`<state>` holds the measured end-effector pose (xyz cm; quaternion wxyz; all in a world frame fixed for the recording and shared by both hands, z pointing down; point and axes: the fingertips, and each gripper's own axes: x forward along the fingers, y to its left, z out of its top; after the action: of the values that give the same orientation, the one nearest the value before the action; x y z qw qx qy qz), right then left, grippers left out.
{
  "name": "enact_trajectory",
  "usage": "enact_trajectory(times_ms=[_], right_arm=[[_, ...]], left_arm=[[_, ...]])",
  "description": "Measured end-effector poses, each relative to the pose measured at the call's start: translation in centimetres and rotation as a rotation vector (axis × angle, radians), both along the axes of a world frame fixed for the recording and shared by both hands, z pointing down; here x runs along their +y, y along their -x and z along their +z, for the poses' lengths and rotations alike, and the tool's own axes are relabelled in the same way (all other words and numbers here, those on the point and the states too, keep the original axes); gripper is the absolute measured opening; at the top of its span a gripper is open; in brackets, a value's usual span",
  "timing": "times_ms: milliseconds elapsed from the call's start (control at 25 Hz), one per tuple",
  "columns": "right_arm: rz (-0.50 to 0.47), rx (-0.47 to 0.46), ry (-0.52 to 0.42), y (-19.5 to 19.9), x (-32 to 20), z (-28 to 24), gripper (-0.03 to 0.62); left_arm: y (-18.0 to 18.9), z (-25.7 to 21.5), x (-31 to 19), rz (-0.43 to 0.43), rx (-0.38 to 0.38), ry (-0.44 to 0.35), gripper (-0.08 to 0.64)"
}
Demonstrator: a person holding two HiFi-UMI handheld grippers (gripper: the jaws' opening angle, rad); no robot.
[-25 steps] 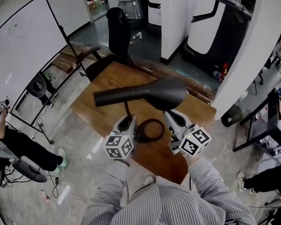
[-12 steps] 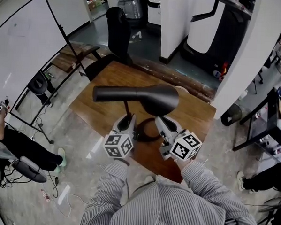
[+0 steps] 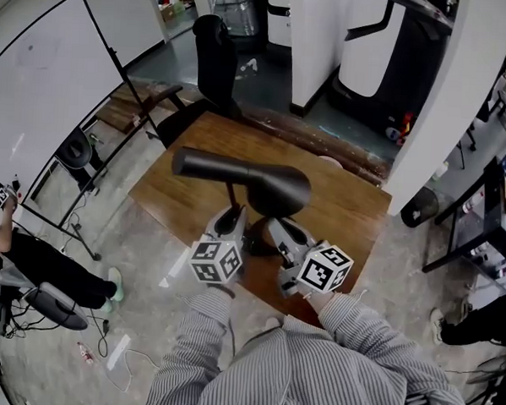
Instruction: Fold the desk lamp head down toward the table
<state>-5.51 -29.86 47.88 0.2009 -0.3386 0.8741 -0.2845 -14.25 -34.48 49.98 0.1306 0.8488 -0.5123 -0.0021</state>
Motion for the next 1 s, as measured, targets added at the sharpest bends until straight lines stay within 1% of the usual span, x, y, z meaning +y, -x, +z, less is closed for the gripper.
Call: enact_trajectory(times_ms=[160,360,520,640,800,920,1000], right_arm=[[-0.006,-0.011,0.013,0.3,0.0,0.1,0.025],[-0.006,0.032,0.008,0.9,0.1,0.1,0.025],[-0.014,0.057,0.004,0.8,0.2,0.3,0.025],[-0.027,0.095,-0.009,0.6,0.3,0.4,0.026],[-0.044,0.149,-0.007,0.7,0.3,0.4,0.026],[-0.036,0.195,-0.022,0.3,0.8,0.5,0.026],[-0.033,0.234,-0.023,0.2,1.4,0.8,0.026]], left_arm=[[0.0,-0.1,-0.1,-0.002,0.0,-0.001,0.055],[0.3,-0.1,-0.1,0.004,-0.003,0.004,0.057],[0.2,0.0,-0.1,0.005,0.01,0.005,0.061],[0.0,0.0,0.0,0.007,0.018,0.011,0.066],[0.6,-0.5,0.7,-0.01,0.055,0.007,0.091],[1.3,-0.7,1.9,-0.039,0.054,-0.011,0.097],[1.4,-0.6,3.1,-0.048,0.058,-0.006,0.095]])
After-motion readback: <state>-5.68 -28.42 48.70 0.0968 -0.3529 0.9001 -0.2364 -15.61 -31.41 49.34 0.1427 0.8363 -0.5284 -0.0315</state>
